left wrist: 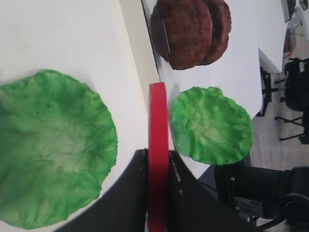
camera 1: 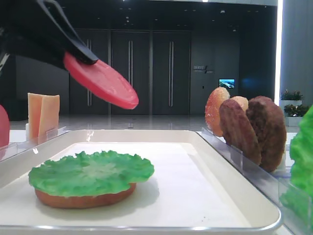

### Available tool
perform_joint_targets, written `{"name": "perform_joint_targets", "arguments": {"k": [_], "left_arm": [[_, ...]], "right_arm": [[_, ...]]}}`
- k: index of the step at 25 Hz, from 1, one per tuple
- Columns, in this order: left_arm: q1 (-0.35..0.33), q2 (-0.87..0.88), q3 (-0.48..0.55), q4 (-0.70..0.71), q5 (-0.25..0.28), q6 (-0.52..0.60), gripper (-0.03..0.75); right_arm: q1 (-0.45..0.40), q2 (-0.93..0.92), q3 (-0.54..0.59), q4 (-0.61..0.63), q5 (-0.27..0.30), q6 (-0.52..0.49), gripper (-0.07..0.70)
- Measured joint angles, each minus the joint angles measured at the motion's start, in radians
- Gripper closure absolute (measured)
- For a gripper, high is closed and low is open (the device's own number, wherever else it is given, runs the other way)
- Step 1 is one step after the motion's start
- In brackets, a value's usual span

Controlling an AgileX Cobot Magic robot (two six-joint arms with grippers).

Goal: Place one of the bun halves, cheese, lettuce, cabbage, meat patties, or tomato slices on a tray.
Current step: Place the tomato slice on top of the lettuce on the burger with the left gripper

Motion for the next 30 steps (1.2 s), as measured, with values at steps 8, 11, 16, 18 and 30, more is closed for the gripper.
{"name": "perform_joint_targets", "arguments": {"k": [8, 11, 16, 18, 30], "left_arm": [[0.027, 0.001, 0.05, -0.081, 0.067, 0.137, 0.659], [0.027, 0.021, 0.068, -0.082, 0.069, 0.154, 0.659], [0.027, 0.086, 0.082, -0.102, 0.069, 0.203, 0.659], [0.027, 0.091, 0.082, -0.114, 0.063, 0.214, 0.659], [0.027, 0.091, 0.082, -0.083, 0.01, 0.183, 0.659]], "right_arm": [[0.0, 0.0, 0.0, 0.0, 0.0, 0.0, 0.286], [0.0, 0.0, 0.0, 0.0, 0.0, 0.0, 0.286], [0.0, 0.0, 0.0, 0.0, 0.0, 0.0, 0.286], [0.0, 0.0, 0.0, 0.0, 0.0, 0.0, 0.286], [0.0, 0.0, 0.0, 0.0, 0.0, 0.0, 0.286]]}}
